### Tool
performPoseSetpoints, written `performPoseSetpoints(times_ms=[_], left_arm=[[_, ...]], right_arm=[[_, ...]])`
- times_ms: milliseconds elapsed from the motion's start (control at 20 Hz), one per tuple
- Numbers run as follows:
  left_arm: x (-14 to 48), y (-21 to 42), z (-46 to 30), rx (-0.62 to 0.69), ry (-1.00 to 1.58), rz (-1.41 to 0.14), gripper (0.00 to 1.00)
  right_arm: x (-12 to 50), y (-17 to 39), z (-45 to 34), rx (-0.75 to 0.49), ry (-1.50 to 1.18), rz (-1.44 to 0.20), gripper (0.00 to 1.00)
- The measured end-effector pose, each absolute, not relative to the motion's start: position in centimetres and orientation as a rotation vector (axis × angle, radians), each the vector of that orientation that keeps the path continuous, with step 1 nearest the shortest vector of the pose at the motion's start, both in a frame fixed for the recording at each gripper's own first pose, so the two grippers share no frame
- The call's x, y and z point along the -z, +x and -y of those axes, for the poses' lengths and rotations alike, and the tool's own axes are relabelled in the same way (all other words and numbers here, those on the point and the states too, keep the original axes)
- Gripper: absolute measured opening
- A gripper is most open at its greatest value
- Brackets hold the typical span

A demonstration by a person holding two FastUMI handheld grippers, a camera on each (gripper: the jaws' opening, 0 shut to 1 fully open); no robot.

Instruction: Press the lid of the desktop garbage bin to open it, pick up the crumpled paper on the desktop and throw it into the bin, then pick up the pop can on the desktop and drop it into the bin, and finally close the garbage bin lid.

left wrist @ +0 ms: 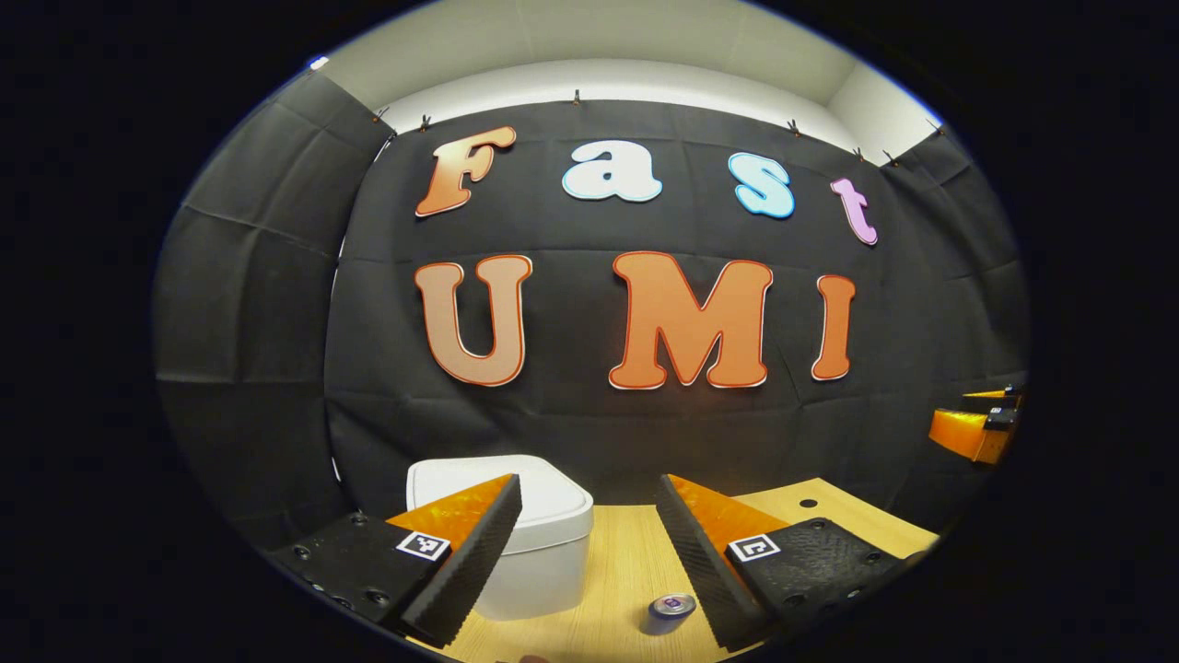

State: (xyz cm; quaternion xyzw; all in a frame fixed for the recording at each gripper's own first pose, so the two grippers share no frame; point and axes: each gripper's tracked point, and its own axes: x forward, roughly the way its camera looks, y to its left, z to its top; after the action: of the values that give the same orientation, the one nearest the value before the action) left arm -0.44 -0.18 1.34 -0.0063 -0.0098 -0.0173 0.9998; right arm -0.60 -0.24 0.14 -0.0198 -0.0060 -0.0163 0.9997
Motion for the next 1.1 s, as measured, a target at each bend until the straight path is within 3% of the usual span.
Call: performPoseSetpoints(times_ms=[1100], left_arm=[[-1.48,-0.78,-0.32,0.034,-0.003,0.020,0.93]], right_arm=[[-0.37,-0.97,0.76,0.044,-0.039,0.016,0.93]])
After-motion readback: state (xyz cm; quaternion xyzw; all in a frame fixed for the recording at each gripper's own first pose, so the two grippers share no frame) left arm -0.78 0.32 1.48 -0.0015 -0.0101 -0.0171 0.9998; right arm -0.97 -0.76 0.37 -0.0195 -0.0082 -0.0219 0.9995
